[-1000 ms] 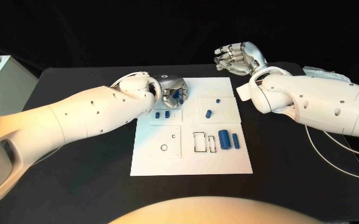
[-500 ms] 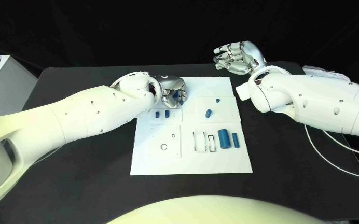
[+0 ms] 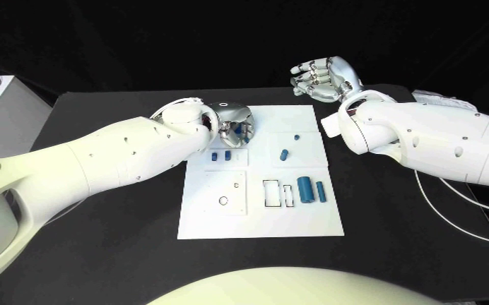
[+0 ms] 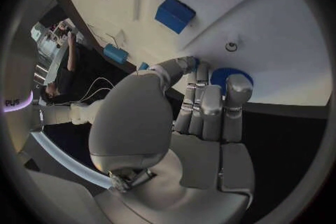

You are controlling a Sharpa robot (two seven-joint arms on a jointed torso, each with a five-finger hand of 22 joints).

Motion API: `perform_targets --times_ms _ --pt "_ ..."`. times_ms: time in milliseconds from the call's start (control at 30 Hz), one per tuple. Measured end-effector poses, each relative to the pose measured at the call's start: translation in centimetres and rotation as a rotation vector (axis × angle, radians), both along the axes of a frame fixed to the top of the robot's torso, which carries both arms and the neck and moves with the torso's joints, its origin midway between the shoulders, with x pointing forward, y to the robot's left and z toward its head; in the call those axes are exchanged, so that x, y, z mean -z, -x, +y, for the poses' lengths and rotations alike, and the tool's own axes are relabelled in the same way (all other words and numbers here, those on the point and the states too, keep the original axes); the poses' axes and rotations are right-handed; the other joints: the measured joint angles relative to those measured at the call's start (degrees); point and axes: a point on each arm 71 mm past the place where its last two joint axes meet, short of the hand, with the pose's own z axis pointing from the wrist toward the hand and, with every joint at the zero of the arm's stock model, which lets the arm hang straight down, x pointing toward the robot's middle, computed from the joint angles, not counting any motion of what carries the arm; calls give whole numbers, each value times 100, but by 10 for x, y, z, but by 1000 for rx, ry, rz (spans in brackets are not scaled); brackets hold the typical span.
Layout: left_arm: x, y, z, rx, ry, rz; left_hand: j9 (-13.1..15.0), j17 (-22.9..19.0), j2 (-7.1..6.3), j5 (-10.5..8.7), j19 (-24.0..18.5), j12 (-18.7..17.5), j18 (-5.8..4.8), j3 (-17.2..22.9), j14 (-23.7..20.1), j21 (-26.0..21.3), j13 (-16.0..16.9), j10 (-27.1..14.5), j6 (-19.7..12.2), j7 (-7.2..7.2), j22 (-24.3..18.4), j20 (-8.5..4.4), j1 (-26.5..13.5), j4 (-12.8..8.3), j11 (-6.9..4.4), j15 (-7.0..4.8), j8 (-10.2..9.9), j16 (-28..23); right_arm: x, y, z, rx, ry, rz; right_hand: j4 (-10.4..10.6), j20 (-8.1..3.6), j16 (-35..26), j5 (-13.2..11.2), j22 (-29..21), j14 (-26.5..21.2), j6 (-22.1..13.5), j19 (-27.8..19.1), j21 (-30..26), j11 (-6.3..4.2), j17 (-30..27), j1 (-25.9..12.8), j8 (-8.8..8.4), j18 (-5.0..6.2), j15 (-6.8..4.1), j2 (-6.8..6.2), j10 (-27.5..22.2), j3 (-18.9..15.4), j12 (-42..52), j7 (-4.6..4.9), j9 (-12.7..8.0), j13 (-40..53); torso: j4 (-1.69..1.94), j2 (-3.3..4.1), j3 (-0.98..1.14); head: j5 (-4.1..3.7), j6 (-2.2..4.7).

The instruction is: Assemble the parts on the task board

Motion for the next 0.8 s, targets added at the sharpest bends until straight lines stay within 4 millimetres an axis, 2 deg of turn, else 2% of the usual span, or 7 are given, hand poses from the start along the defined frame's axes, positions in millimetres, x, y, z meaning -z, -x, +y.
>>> perform_targets --times_ms 67,100,367,600,800 --pt "0 0 0 0 5 -5 6 14 3 -1 45 -32 -12 15 11 19 -2 37 21 -19 20 0 -4 -15 -5 11 -1 14 0 0 0 0 0 0 0 0 0 0 -4 0 0 0 0 0 -6 0 0 0 0 0 0 0 0 0 0 0 0 1 0 3 -4" --pt "0 0 1 0 9 -8 10 32 7 -1 62 -37 -89 15 25 41 -2 47 36 -9 42 -2 -7 -15 -14 15 -2 26 0 0 0 0 0 0 0 0 0 0 -4 0 0 0 0 0 -6 0 0 0 0 0 0 0 0 0 0 0 0 1 0 7 -4" --pt "-4 5 6 3 66 -26 13 143 6 -1 176 -138 -89 -1 113 117 -16 118 95 -8 169 -12 -7 -31 -5 9 -21 70 0 0 1 -1 0 1 0 0 0 0 -4 0 6 0 0 0 -6 0 0 0 0 0 0 0 0 -7 0 0 -3 -2 -4 10 18" --pt "-18 10 14 -2 147 -34 13 161 6 -2 216 -166 -88 -1 133 117 -17 159 95 -8 182 -11 -7 -31 -5 -10 -22 70 0 0 0 0 1 1 0 0 0 0 -4 0 6 0 0 0 -5 0 0 0 0 0 0 0 0 -8 0 0 1 -15 -5 7 38" --pt "-27 14 32 -25 187 -21 11 157 29 -2 216 -232 -88 -1 153 117 -28 181 144 0 182 -11 -31 -31 13 11 -37 70 0 0 -1 2 1 2 0 0 -22 0 -14 13 6 0 0 0 -12 0 0 0 -13 0 0 0 0 -8 0 0 18 -26 -3 16 48"
